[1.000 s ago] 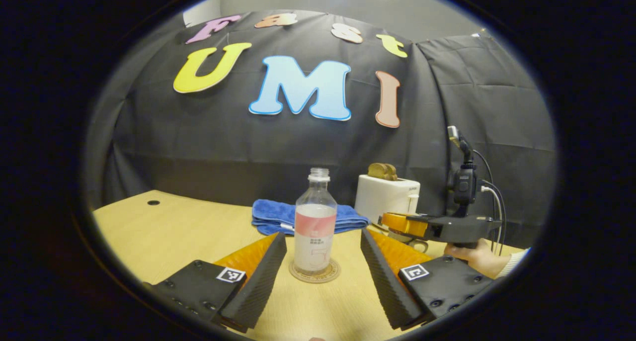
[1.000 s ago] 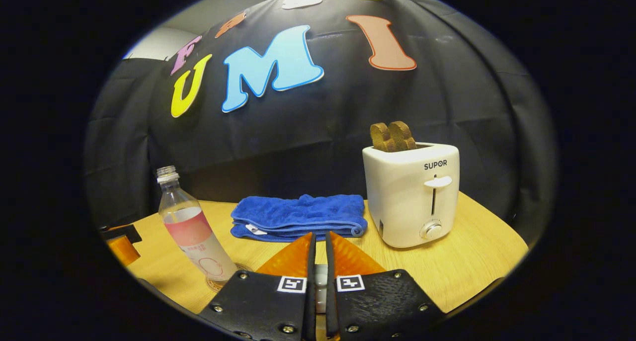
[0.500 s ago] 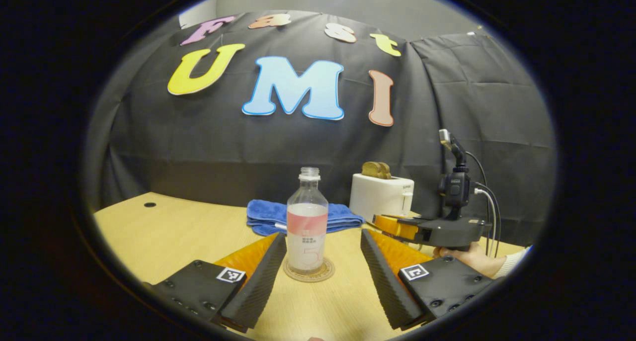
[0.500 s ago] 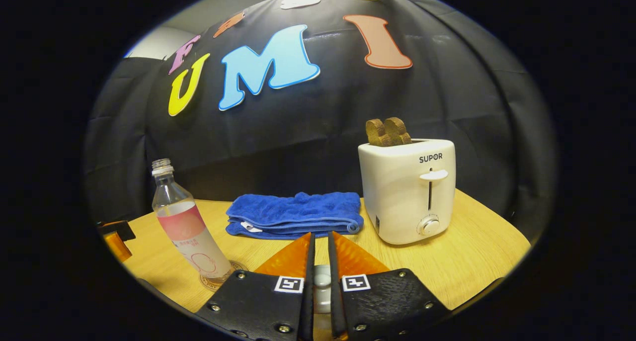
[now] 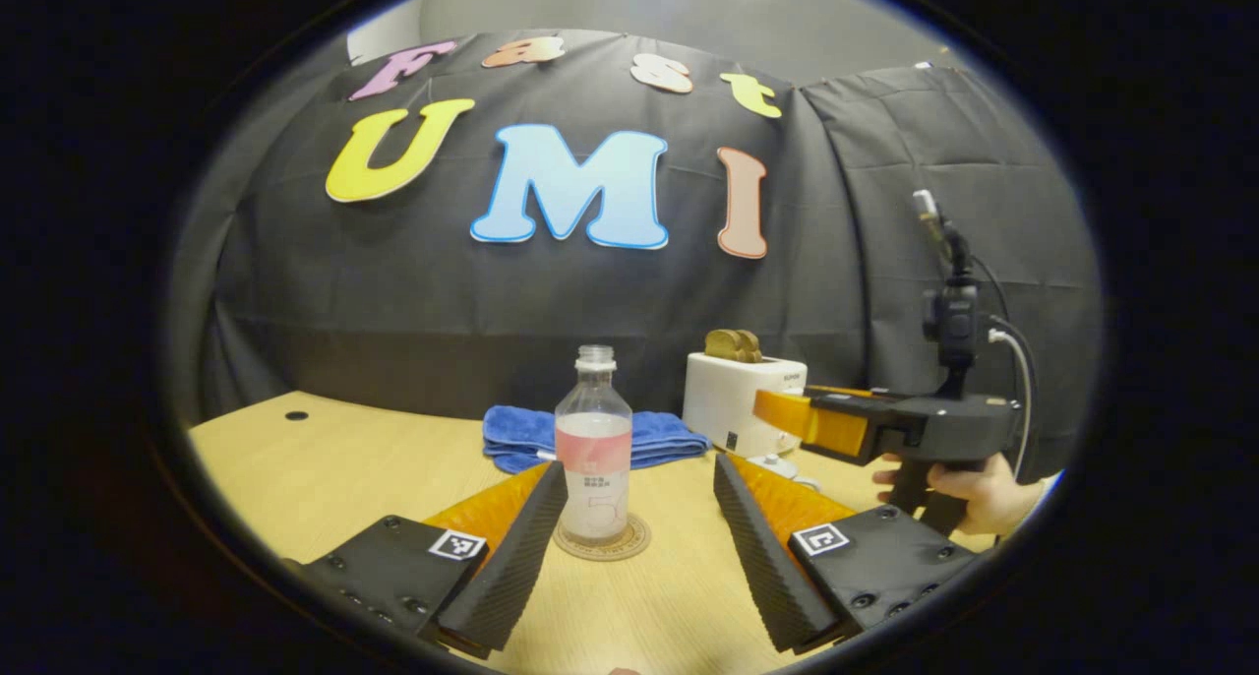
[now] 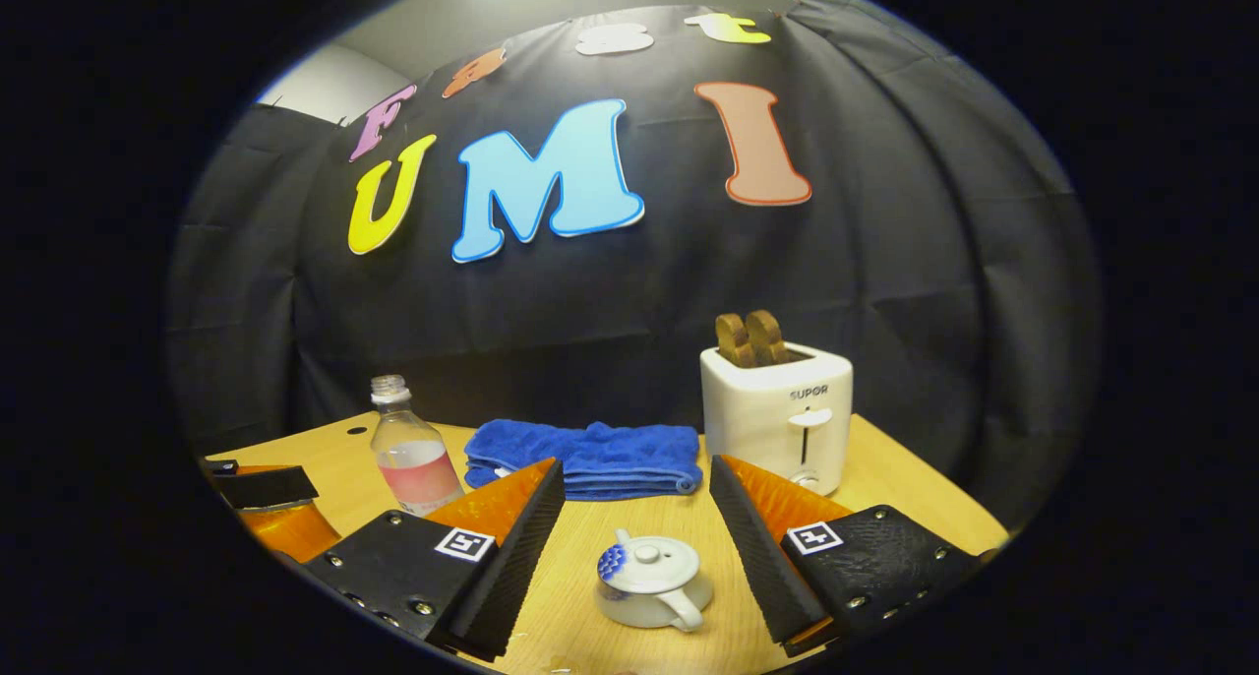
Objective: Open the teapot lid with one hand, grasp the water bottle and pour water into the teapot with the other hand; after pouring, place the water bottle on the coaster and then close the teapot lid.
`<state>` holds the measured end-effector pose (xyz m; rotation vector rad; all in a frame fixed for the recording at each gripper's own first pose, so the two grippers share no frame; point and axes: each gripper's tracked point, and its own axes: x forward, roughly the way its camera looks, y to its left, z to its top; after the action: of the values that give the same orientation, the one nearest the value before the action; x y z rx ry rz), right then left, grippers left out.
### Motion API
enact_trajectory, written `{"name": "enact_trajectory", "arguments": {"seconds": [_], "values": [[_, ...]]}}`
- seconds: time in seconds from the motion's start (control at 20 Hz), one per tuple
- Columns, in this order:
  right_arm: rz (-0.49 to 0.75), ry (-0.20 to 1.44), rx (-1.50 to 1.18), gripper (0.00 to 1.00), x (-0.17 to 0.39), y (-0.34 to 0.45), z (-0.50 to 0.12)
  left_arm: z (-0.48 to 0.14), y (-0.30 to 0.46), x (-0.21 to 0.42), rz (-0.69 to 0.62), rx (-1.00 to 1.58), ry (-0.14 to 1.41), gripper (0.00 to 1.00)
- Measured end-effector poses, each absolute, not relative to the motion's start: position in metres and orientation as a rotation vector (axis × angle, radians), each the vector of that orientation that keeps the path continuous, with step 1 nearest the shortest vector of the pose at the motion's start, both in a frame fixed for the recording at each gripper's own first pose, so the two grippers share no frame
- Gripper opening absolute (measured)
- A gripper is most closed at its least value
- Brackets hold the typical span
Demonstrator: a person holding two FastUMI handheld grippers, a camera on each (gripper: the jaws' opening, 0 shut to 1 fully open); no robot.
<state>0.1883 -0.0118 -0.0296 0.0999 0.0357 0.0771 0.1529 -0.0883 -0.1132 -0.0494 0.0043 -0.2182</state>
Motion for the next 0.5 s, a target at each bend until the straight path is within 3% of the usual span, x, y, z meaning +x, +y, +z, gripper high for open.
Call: {"name": "enact_trajectory", "arguments": {"seconds": [0.25, 0.5], "values": [[0.04, -0.036, 0.024, 0.96, 0.122, -0.017, 0.007, -0.103, -0.097, 0.127, -0.232, -0.034, -0.019, 1.0], [0.065, -0.021, 0.051, 0.96, 0.069, -0.003, -0.005, -0.103, -0.104, 0.1, -0.228, -0.011, -0.029, 1.0]]}}
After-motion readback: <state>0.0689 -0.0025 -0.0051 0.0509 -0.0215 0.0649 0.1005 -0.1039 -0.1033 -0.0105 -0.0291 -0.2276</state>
